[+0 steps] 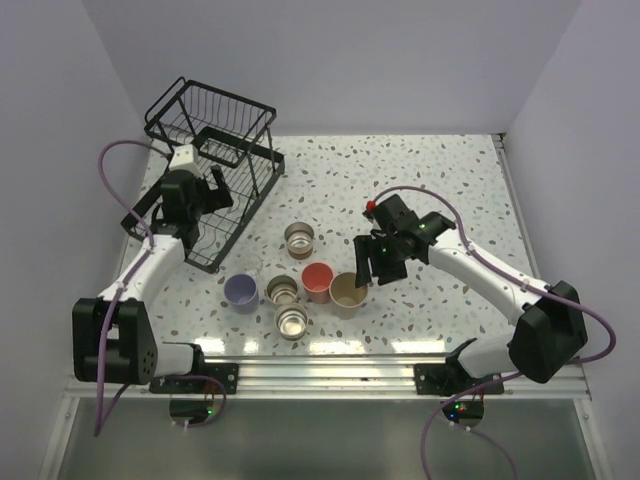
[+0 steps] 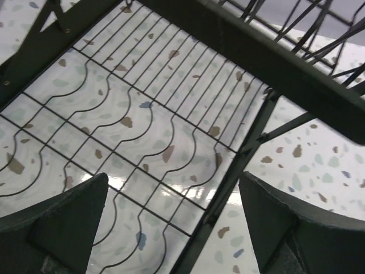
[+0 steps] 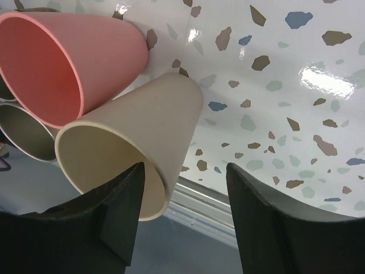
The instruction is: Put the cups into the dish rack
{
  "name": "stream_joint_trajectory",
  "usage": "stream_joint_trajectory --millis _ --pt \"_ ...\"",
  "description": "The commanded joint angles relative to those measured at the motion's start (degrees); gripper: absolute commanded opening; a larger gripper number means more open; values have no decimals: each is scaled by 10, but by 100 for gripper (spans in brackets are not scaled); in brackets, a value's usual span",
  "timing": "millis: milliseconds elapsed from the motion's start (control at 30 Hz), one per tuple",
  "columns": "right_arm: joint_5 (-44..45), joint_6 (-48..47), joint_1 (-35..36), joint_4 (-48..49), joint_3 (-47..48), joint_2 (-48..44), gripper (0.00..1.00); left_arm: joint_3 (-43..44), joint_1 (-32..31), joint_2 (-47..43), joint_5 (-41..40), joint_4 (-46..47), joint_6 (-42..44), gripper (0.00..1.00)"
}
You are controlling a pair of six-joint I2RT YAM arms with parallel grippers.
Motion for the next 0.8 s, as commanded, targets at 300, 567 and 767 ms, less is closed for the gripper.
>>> stream_joint_trajectory --millis 300,567,767 --pt "-16 -40 8 36 -43 -33 39 115 3 -79 97 -250 -80 100" --pt "-6 -45 11 35 -73 -60 18 143 0 -164 82 -348 -55 100" --pt "21 -52 11 -23 -19 -84 0 147 0 -204 176 -353 -93 100"
